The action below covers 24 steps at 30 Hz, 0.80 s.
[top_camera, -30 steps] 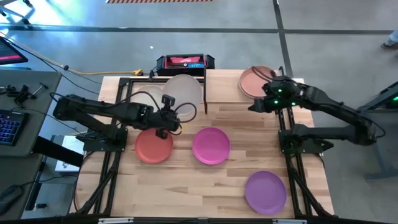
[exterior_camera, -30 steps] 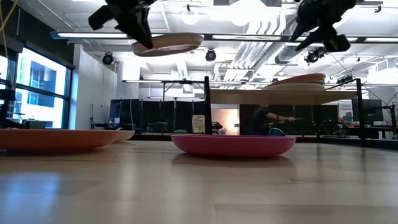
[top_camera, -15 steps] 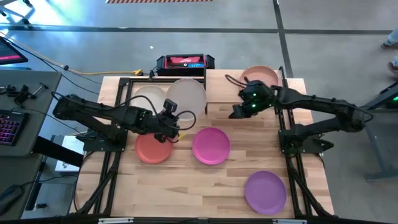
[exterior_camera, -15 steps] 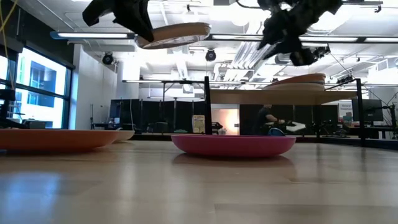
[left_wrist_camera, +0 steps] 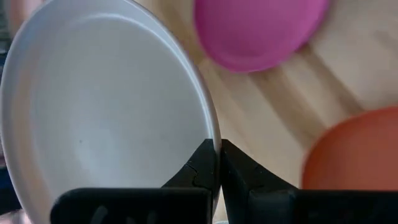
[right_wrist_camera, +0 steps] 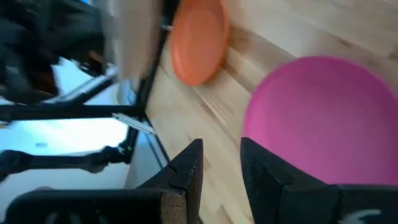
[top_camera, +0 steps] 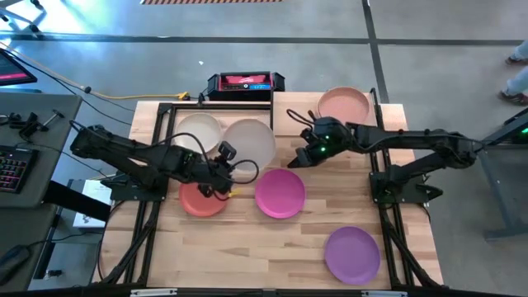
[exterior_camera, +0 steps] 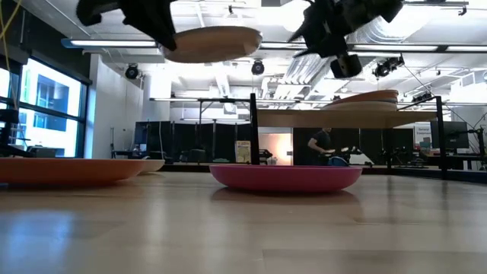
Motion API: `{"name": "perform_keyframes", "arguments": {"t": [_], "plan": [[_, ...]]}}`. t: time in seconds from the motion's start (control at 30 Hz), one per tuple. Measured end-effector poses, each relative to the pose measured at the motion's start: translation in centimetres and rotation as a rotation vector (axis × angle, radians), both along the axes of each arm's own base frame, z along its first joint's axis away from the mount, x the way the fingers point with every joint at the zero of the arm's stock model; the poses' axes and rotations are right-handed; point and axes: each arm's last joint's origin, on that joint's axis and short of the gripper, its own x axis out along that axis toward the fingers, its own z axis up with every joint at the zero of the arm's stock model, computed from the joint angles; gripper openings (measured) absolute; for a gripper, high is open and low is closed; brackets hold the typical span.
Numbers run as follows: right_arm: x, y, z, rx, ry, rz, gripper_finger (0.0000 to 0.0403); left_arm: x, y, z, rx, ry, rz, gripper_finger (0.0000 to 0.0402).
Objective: Place and stack plates onto a shelf
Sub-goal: Stack the light brown plate on top of the brown plate on the shelf
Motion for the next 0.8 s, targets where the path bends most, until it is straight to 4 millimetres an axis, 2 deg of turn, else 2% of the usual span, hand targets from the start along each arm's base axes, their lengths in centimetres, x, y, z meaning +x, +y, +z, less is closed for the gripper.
{"name": "perform_keyframes", "arguments": {"t": [0.2,0.43,0.6,0.8], "plan": [[0.7,0.4,0.9,-0.046,-0.102,-0.067,0.0087,-0.2,-0.7,-0.1,-0.056,0.028,-0.056,0.0001],[0.8,0.9,0.8,-0.045,-0.087,-0.142,0.0087,-0.1,-1.5,-0.7,-0.118,0.069,-0.102,0.0001],[1.2,1.3,0.4,-0.034,-0.067,-0.163,0.0087,0.2,-1.8,-1.4,-0.159,0.117,-0.121,0.0001],[1.9,1.2,-1.1,-0.013,0.012,-0.182,0.0087,0.9,-2.0,-2.4,-0.144,0.155,-0.12,0.0001]]}}
